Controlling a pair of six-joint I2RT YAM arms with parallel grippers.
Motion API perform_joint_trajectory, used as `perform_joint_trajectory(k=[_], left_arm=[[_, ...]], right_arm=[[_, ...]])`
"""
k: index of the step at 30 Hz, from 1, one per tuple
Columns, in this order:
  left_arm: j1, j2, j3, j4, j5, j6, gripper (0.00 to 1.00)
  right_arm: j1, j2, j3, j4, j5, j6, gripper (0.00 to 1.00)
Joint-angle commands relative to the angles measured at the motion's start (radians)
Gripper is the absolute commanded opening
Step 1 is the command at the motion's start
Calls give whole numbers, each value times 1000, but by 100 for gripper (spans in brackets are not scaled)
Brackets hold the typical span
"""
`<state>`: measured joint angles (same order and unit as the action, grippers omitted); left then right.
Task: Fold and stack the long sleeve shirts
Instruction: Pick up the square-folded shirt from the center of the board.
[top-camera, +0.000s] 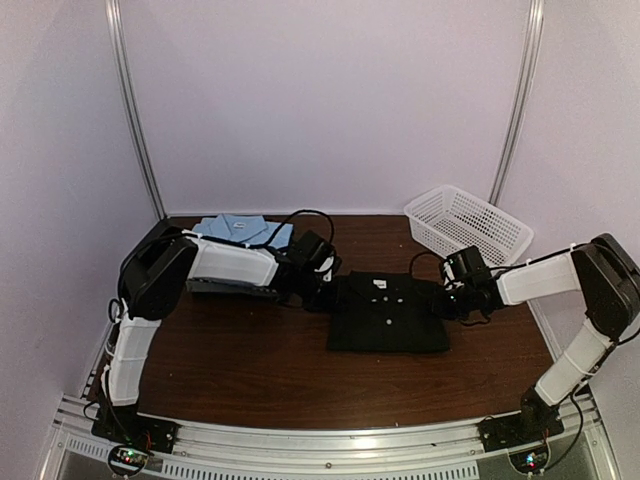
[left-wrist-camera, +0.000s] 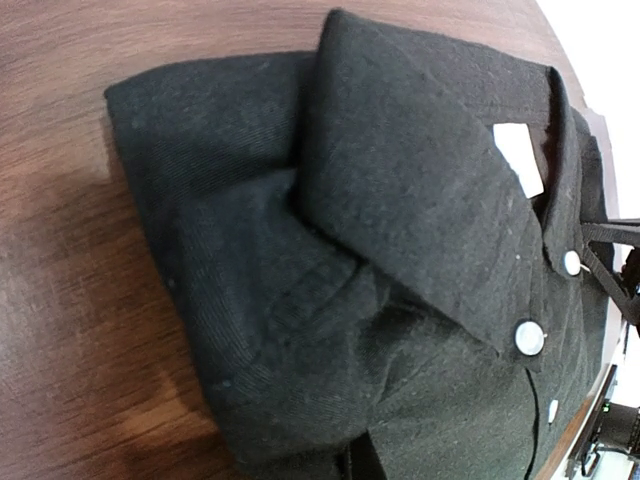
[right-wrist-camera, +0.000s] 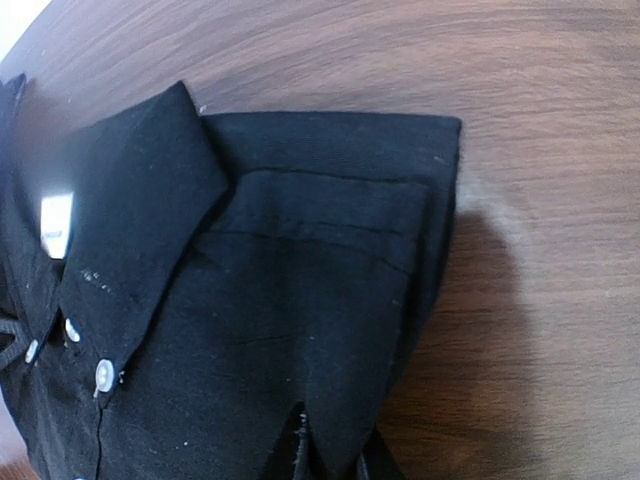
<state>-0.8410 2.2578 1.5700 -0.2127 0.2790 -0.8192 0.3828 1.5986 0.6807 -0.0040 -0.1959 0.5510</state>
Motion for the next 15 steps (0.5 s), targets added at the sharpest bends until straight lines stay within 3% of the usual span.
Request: perform_joint_trajectory(k=[1, 3, 15], left_arm=[[-15, 3, 28, -34, 45, -21, 0], [-15, -17, 30, -34, 42, -19, 0], [-14, -140, 38, -82, -8, 16, 0]], right_arm=[[22, -38, -3, -17, -65, 23, 5], [25, -59, 2, -20, -73, 30, 0], [66, -186, 88, -97, -72, 53, 0]])
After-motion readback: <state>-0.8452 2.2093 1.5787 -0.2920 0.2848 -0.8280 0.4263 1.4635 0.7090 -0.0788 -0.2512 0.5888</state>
